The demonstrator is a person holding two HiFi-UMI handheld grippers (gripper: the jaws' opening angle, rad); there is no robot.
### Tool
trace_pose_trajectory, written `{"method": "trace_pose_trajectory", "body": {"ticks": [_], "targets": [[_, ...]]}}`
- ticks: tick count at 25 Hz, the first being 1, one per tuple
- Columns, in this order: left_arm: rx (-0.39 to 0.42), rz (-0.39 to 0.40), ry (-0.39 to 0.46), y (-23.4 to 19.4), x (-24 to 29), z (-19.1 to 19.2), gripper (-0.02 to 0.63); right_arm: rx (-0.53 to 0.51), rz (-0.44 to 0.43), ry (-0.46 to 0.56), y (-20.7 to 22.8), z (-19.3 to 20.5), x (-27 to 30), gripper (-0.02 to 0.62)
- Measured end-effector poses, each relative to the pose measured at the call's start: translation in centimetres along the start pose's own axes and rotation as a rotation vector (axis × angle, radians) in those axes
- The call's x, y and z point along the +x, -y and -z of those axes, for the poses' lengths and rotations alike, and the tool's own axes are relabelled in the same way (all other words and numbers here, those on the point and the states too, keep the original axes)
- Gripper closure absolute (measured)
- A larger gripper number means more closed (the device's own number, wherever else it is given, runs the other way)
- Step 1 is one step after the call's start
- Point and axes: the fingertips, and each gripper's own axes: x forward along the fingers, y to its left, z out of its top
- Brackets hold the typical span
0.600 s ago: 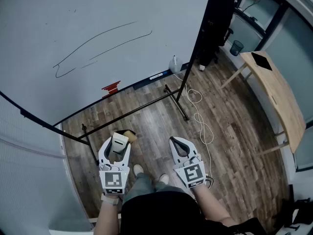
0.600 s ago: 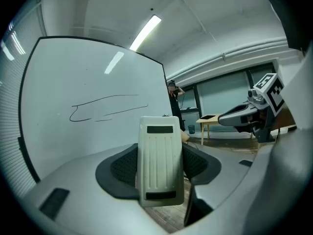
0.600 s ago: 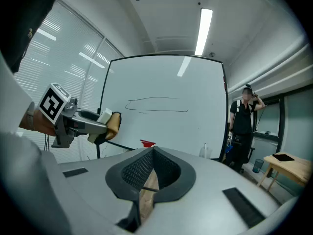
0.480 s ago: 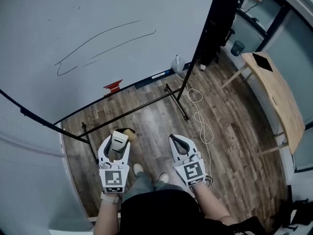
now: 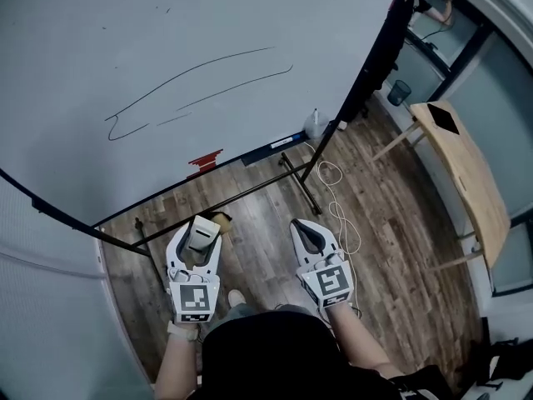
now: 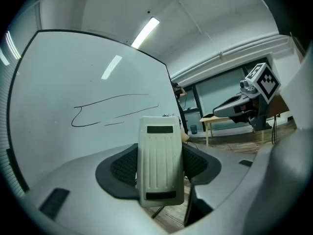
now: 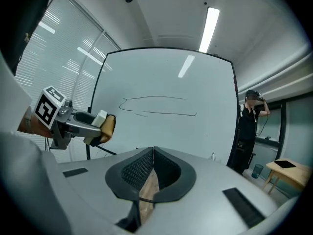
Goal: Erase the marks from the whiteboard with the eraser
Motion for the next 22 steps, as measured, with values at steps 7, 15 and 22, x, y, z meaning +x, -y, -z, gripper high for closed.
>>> {"method": "trace_pose_trajectory", "body": {"ticks": [7,15,22], "targets": [[0.049,0.031,-0.016,-2.4,3.6,1.2,0.344,-0.002,0.038,-0.032,1.1,0.0,3.7,0.568],[0.113,0.051,-0.02,-1.9,11.1,0.6,0.344,0.011,0.051,-0.04,6.5,0.7,8.2,0.568],[0.214,-0.014,-0.034,-2.2,20.7,-2.7,0.344,0.013,0.011,-0.005,14.8,0.1,14.2,0.568]]}}
